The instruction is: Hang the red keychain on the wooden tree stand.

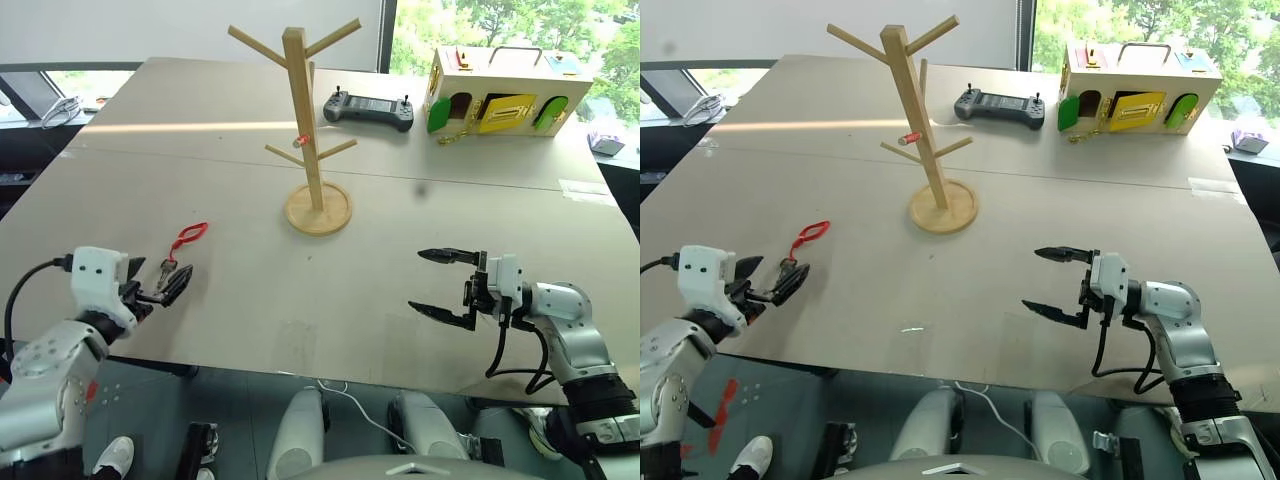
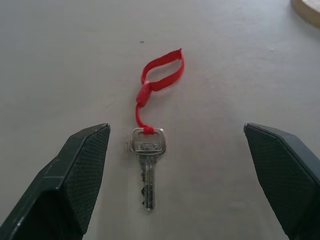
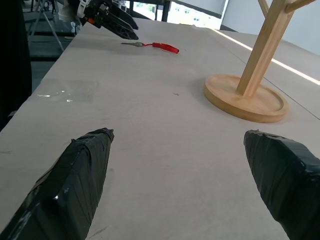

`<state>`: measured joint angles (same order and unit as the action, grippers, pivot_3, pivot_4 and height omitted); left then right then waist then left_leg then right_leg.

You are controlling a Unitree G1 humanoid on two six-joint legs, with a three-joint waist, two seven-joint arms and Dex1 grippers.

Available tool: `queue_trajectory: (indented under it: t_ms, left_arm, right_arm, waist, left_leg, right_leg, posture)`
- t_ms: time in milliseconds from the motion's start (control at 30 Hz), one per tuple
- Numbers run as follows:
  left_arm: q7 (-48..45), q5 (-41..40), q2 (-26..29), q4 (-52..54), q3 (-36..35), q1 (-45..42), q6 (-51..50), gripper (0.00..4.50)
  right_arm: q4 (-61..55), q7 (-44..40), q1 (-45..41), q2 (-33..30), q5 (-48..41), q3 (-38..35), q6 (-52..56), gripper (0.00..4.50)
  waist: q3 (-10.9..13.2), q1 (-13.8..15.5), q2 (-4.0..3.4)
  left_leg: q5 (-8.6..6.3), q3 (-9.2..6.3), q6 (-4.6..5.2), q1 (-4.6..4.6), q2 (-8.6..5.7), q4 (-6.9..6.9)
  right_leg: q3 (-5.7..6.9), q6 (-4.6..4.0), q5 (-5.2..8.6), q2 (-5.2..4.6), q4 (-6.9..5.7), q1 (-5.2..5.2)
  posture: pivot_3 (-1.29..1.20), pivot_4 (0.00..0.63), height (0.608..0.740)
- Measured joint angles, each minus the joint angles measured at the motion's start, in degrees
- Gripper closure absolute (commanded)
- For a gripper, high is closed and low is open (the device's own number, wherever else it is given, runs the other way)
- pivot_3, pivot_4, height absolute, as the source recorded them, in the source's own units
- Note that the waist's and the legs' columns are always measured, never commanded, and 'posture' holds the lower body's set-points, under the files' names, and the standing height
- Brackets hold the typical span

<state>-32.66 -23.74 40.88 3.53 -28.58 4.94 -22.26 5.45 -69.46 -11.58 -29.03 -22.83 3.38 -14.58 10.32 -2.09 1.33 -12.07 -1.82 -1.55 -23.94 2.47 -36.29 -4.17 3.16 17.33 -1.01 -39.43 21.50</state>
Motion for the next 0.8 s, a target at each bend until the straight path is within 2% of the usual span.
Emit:
queue_trajectory:
  t_ms: [267, 800]
  left_arm:
    - [-3.4, 4.5, 0.3, -11.6, 3.0, -5.3, 8.7, 0.07]
    - [-7.7, 6.9, 2.3, -25.2, 6.8, -14.8, 12.3, 0.07]
  right_arm:
    - [-2.2, 2.9, 1.0, -0.4, 0.1, -0.3, 0.7, 0.0]
    - [-5.8, 6.3, 2.9, -1.3, -0.2, -2.0, 4.1, 0.0]
  waist:
    - [0.0, -0.1, -0.01]
    - [0.0, -0.1, 0.0]
  left_leg:
    - [0.0, 0.01, 0.0, 0.0, 0.01, 0.02]
    - [0.0, 0.0, 0.0, 0.0, 0.01, 0.02]
  right_leg:
    - [-0.02, 0.0, -0.01, -0.01, 0.0, 0.01]
    - [0.0, 0.0, -0.01, 0.0, -0.03, 0.01]
  posture:
    - [0.0, 0.15, 0.74]
    - [0.0, 0.15, 0.74]
